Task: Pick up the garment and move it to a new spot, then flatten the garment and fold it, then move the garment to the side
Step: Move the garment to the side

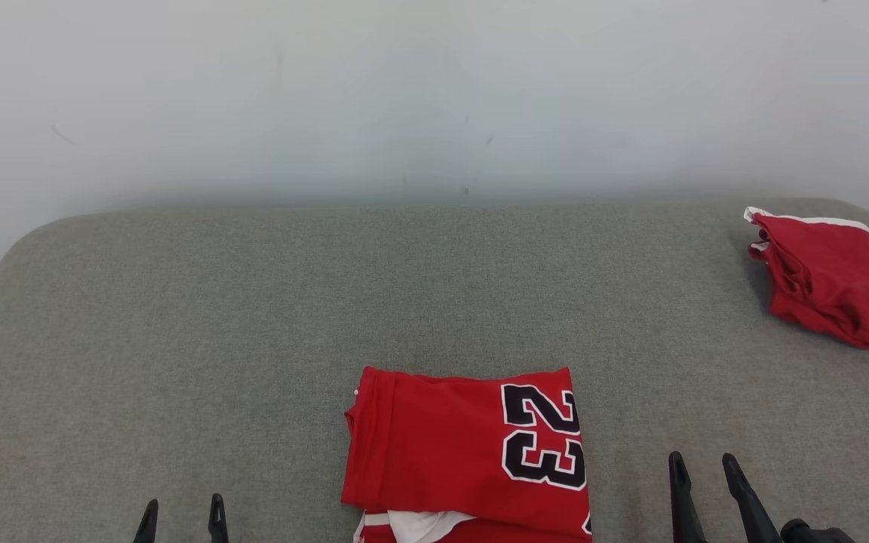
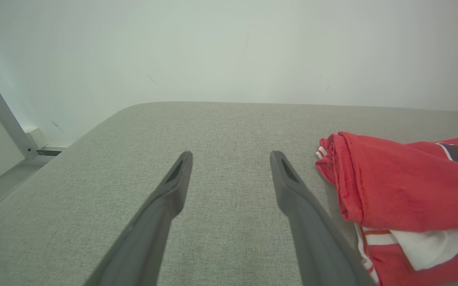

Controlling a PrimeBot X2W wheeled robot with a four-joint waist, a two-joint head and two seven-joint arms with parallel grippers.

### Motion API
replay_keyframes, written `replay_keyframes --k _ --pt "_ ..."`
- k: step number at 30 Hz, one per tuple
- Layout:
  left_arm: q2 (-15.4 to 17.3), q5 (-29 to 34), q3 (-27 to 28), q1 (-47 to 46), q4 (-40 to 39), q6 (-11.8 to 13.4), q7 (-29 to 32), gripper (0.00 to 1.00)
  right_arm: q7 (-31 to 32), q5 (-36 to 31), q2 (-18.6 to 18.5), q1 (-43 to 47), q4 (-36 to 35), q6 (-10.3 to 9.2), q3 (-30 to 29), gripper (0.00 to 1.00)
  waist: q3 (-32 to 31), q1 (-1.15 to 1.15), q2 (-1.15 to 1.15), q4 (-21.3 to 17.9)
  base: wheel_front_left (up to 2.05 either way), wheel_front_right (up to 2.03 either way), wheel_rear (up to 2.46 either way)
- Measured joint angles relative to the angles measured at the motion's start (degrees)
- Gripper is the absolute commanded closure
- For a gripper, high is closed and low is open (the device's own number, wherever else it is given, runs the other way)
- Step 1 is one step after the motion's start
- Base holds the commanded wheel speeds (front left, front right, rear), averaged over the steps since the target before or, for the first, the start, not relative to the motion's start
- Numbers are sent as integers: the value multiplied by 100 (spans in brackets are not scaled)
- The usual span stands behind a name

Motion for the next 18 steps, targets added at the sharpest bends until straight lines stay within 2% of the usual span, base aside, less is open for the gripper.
replay_keyframes --k 18 --pt "0 -1 3 -1 9 -44 0 0 0 -23 0 0 69 0 15 0 33 0 0 45 0 0 0"
